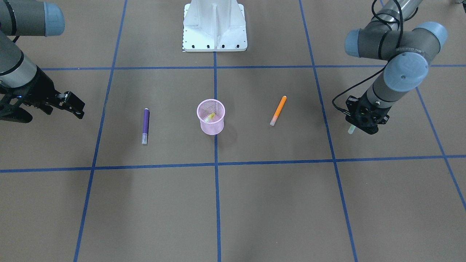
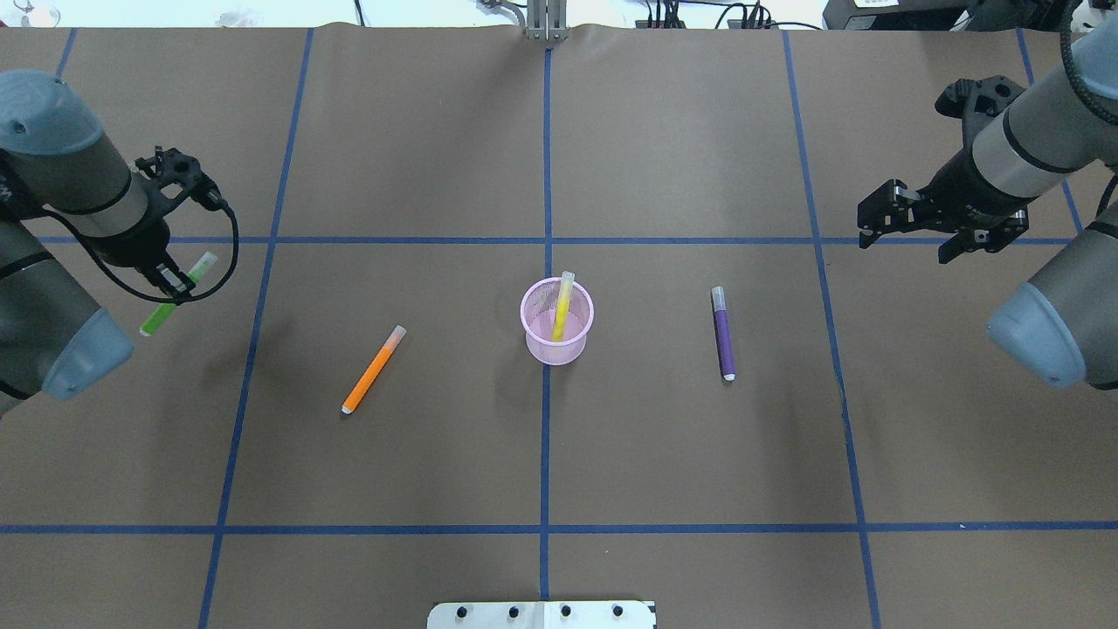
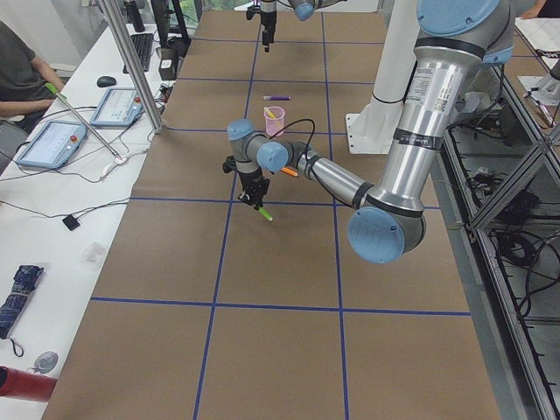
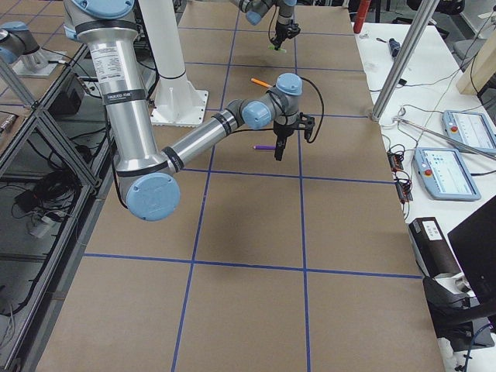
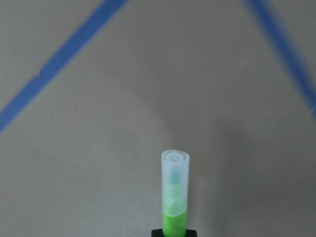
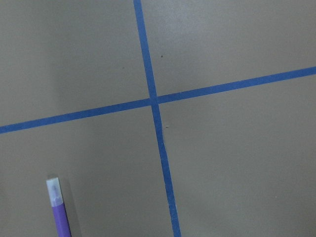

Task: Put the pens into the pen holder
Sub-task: 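Lift the green marker with the left gripper and carry it toward the cup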

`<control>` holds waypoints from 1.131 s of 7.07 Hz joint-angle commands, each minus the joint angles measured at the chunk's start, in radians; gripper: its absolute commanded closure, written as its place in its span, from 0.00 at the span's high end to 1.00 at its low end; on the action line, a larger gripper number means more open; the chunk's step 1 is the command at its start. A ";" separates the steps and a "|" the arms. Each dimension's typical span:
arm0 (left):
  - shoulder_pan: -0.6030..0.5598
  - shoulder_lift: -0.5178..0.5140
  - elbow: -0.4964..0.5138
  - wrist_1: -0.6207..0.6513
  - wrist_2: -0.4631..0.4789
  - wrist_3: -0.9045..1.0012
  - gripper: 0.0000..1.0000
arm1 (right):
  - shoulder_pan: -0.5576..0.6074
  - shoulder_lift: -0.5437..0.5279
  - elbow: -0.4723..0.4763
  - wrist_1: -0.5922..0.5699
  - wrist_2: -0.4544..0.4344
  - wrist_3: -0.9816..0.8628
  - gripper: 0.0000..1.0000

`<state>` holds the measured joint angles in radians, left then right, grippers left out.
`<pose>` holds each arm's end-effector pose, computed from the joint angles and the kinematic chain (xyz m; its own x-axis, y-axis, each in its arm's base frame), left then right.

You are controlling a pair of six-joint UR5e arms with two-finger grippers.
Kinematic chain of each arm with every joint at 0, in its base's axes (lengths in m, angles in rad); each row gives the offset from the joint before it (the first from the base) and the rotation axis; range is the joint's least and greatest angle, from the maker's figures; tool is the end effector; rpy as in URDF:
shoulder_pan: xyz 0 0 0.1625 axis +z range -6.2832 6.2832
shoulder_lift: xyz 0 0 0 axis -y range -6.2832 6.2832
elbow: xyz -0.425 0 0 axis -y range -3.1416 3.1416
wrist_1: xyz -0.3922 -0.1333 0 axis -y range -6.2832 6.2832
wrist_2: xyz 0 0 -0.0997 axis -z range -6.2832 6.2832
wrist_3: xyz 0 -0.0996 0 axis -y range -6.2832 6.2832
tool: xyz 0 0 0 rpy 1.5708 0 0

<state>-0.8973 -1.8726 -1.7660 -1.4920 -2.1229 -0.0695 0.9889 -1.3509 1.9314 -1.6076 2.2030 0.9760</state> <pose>0.3088 -0.5169 0.4183 0.5710 0.6463 -0.5063 -0.5316 0.7610 0.3719 -0.2387 -0.4983 0.3794 0.6731 0.2006 0.7118 -0.1555 0.9794 -0.1290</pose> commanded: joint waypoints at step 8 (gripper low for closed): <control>0.349 -0.482 -0.064 -0.226 0.533 -0.458 0.00 | 0.054 0.001 -0.048 0.005 0.035 -0.057 1.00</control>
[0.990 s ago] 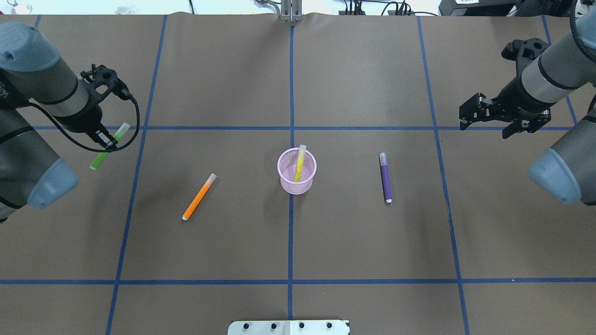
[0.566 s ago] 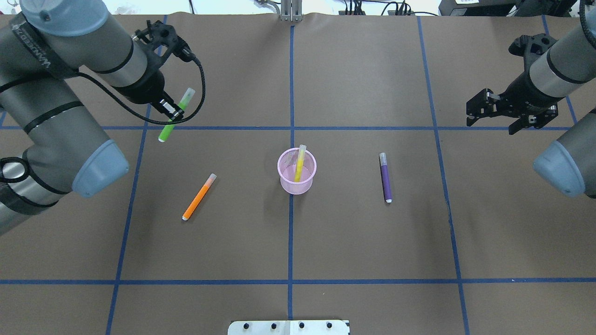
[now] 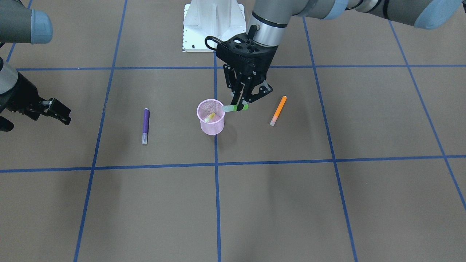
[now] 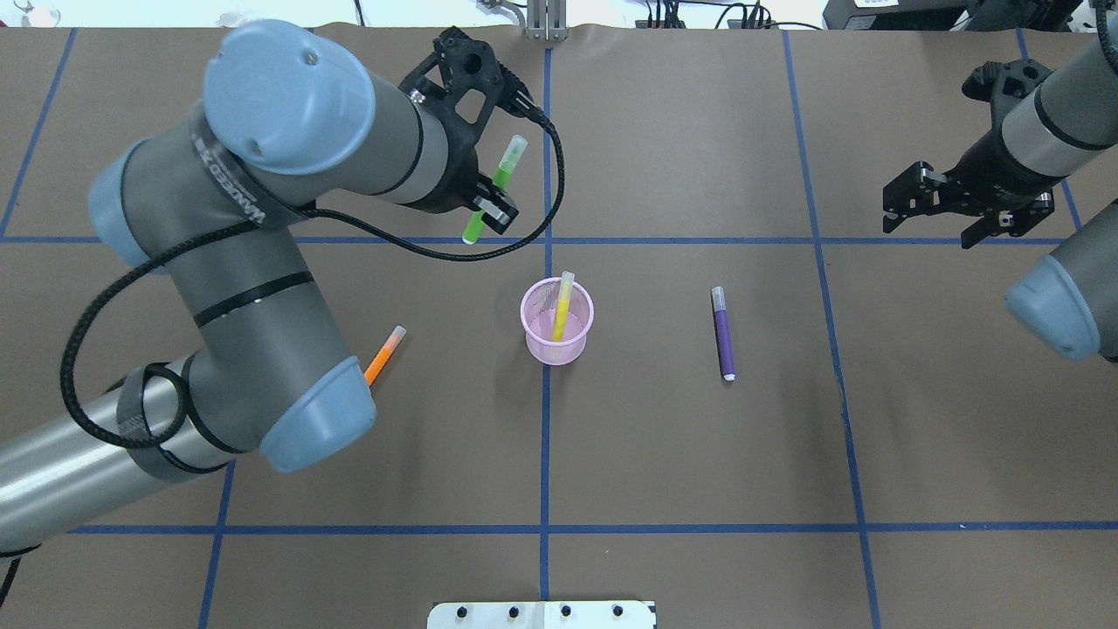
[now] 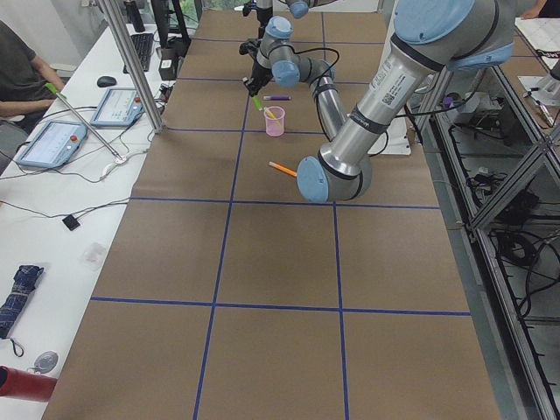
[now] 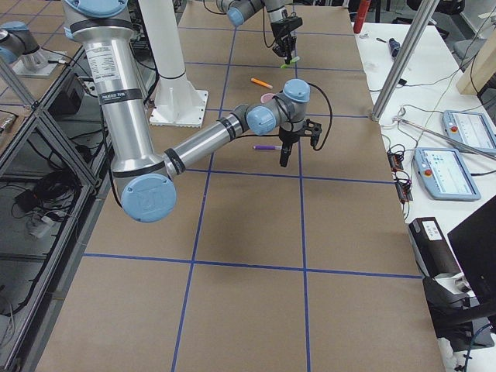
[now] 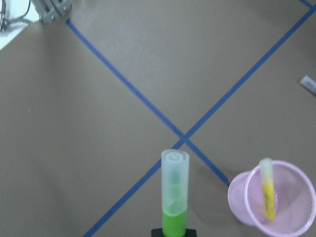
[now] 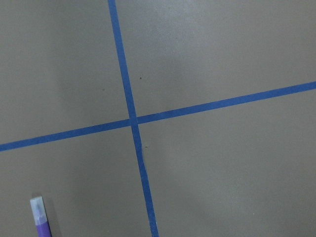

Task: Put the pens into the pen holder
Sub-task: 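Lower the green marker into the pink cup and open the left gripper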

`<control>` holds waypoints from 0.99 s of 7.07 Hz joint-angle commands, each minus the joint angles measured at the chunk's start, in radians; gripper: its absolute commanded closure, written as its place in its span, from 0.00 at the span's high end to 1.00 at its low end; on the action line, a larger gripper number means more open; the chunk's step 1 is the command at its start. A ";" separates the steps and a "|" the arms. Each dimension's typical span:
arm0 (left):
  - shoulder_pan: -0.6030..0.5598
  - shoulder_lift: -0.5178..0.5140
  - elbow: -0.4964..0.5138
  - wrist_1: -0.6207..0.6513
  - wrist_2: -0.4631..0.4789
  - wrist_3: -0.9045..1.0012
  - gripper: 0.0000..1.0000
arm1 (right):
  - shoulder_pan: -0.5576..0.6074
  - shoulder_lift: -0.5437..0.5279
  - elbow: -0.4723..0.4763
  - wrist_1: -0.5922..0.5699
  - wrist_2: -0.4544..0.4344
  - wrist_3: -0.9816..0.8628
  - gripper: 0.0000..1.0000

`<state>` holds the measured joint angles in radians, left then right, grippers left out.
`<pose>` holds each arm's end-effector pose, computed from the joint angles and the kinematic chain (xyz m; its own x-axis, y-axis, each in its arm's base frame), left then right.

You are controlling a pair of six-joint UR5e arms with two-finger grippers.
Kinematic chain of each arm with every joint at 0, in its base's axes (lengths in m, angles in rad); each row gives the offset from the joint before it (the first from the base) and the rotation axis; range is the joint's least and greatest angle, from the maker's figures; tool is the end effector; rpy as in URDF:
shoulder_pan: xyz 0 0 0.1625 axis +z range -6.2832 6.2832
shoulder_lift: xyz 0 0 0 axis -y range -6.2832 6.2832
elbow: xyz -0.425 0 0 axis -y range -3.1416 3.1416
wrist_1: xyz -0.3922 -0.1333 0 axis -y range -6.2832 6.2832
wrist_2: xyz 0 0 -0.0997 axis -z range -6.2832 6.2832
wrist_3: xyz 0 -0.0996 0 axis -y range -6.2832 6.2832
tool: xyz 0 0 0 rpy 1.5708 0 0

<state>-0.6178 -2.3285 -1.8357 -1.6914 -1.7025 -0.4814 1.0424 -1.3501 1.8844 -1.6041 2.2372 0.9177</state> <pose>0.4420 -0.4616 0.0867 0.5791 0.6664 -0.4696 -0.0788 0.6191 0.7813 -0.2182 -0.5160 0.3983 0.6727 0.2050 0.7109 -0.1516 0.9787 -0.1388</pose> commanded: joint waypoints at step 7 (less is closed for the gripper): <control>0.216 -0.020 0.148 -0.165 0.302 -0.091 0.00 | -0.001 0.000 -0.002 0.001 0.001 0.003 1.00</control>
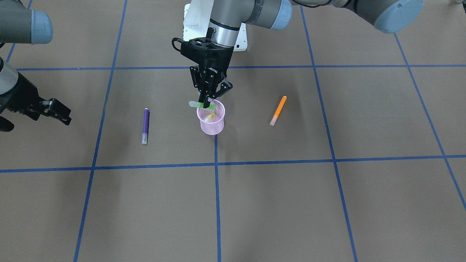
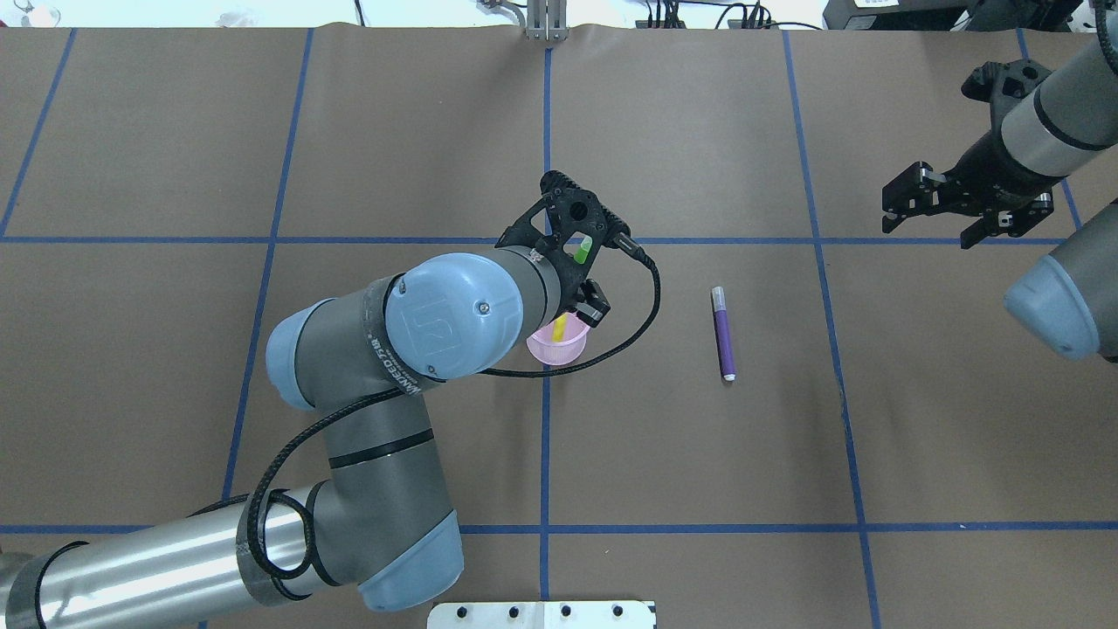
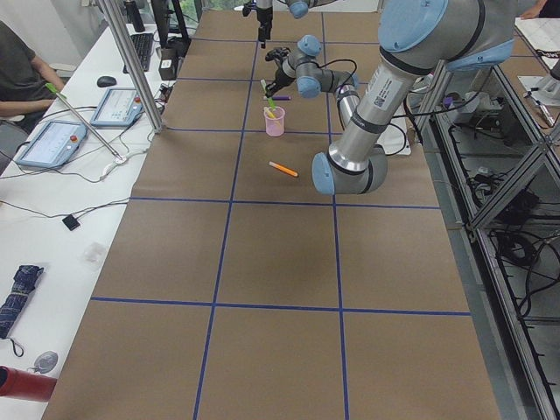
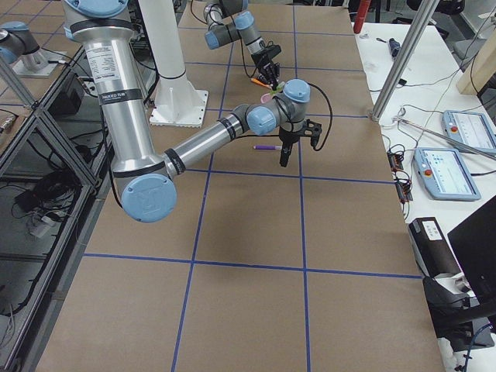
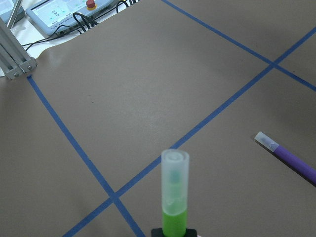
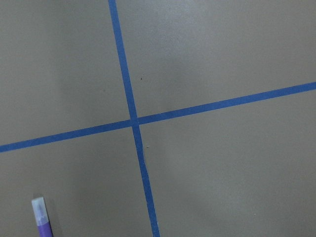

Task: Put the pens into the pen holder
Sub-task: 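Lower the green marker into the pink cup and open the left gripper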

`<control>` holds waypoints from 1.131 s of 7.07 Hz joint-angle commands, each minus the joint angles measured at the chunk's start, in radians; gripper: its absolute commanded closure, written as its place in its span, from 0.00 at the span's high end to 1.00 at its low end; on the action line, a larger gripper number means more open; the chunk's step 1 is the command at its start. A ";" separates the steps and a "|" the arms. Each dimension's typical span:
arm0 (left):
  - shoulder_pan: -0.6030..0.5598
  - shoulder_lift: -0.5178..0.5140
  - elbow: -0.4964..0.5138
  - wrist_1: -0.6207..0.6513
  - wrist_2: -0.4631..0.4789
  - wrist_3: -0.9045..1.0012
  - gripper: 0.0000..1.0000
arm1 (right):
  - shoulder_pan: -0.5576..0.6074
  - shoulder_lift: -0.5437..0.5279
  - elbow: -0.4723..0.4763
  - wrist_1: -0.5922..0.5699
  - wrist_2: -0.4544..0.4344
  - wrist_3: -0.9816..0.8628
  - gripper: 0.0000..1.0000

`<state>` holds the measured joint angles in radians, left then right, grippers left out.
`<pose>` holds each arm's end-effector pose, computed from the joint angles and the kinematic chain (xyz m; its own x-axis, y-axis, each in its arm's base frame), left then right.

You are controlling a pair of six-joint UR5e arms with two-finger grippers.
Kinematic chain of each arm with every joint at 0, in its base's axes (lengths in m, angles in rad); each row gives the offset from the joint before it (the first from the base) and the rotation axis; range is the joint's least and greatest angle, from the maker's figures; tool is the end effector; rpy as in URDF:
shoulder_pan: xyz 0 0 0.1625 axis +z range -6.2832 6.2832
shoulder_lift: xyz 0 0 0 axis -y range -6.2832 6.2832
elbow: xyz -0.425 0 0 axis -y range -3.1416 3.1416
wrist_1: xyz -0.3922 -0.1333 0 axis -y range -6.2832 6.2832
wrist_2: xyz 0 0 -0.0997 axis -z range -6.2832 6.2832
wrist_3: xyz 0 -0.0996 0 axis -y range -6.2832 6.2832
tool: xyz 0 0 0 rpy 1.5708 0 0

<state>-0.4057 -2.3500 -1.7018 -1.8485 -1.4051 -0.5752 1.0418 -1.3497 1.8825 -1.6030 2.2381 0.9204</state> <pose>0.5544 -0.4011 0.0994 0.6313 0.6295 -0.4529 0.0002 0.5839 0.8118 -0.2188 -0.5162 0.3987 0.6722 0.2075 0.7107 -0.1523 0.9782 -0.1415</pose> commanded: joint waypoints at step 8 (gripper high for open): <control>-0.098 0.046 -0.082 0.087 -0.035 -0.029 0.99 | -0.131 0.052 -0.054 0.142 0.049 0.105 1.00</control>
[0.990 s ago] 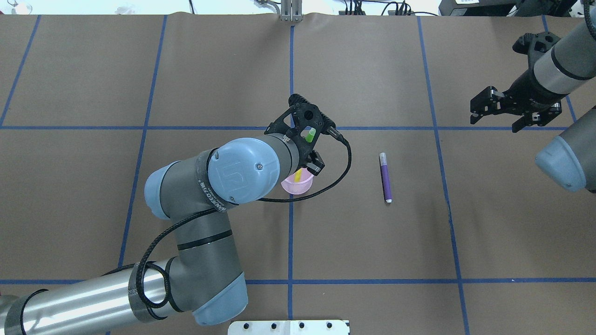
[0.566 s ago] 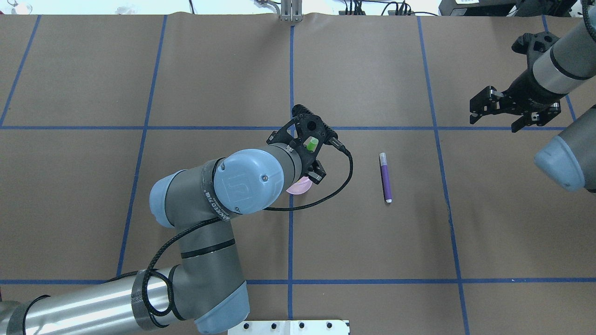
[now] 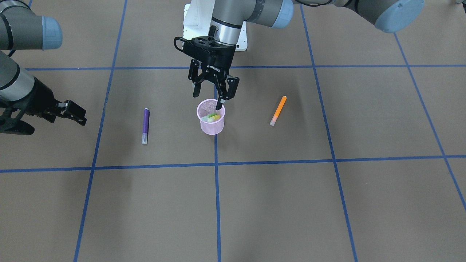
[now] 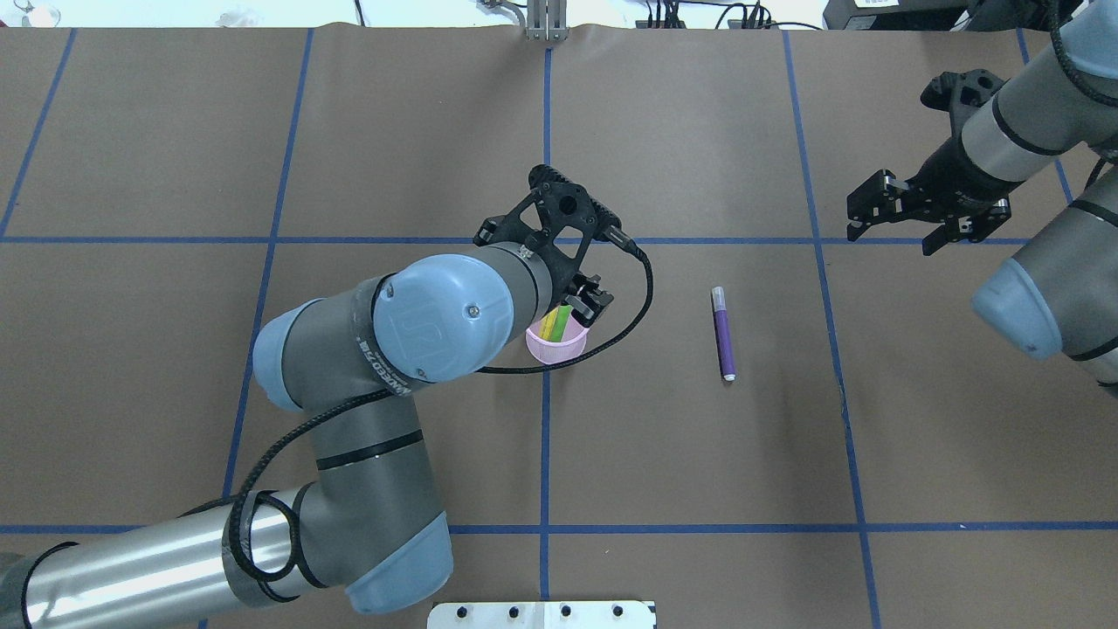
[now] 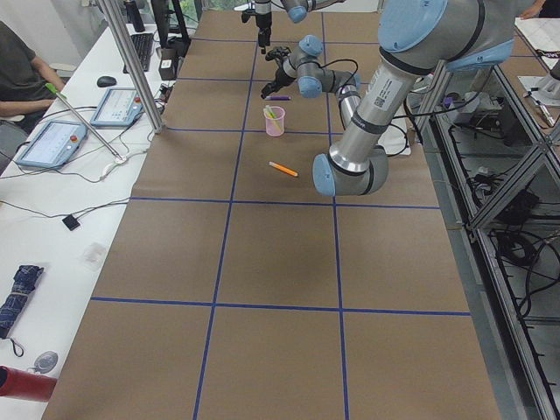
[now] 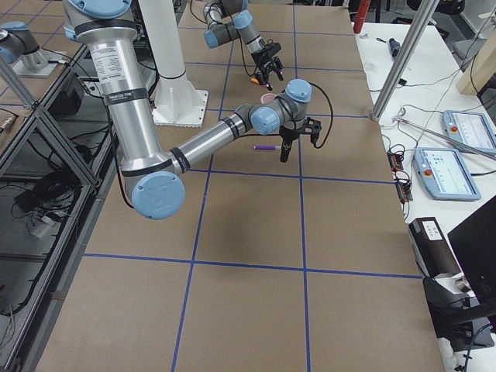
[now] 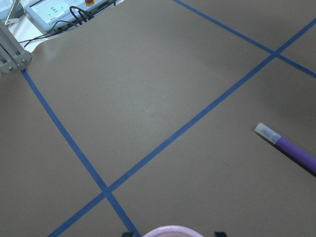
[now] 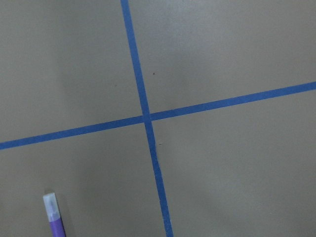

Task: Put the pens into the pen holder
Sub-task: 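Lower the green marker into the pink cup and open the left gripper, then withdraw the left arm while the right gripper grasps the purple marker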

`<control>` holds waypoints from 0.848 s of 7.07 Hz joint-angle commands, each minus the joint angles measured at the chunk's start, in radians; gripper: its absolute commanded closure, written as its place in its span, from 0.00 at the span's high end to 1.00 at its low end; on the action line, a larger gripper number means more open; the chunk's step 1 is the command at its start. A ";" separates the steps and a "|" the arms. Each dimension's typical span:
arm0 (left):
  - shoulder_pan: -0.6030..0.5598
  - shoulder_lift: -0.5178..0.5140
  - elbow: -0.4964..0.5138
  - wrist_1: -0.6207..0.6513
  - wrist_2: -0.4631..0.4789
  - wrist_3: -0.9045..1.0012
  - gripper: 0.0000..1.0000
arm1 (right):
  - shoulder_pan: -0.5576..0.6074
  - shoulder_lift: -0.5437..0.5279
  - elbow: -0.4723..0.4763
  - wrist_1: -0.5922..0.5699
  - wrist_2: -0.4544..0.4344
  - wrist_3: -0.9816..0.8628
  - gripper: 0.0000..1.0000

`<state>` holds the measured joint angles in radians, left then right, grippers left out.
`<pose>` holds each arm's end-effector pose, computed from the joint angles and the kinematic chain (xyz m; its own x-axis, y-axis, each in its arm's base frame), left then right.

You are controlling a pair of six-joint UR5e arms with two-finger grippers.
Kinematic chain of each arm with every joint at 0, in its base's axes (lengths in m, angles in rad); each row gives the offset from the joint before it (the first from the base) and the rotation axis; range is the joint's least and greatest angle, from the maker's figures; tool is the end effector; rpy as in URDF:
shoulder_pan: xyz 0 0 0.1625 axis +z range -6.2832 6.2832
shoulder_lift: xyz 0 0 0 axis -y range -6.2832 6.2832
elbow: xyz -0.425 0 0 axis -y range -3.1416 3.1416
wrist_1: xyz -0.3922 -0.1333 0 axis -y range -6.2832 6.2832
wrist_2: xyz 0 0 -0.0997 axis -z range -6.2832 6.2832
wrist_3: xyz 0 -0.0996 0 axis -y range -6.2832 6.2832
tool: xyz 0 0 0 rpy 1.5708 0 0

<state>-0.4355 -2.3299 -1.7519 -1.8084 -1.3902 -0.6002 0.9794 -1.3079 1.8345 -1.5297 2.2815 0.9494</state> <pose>0.5278 -0.4123 0.0995 0.6627 0.5870 -0.4650 0.0328 0.5975 0.8012 -0.2634 -0.5147 0.3858 0.6346 0.1536 0.7574 -0.0789 0.9878 -0.1342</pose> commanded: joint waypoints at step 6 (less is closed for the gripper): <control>-0.396 0.337 -0.207 0.238 -0.624 0.004 0.99 | -0.151 0.113 -0.153 0.118 0.160 0.131 0.91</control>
<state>-0.8256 -2.0228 -1.9411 -1.5830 -2.0019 -0.5975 0.7894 -1.2056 1.7307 -1.4100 2.3617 1.1394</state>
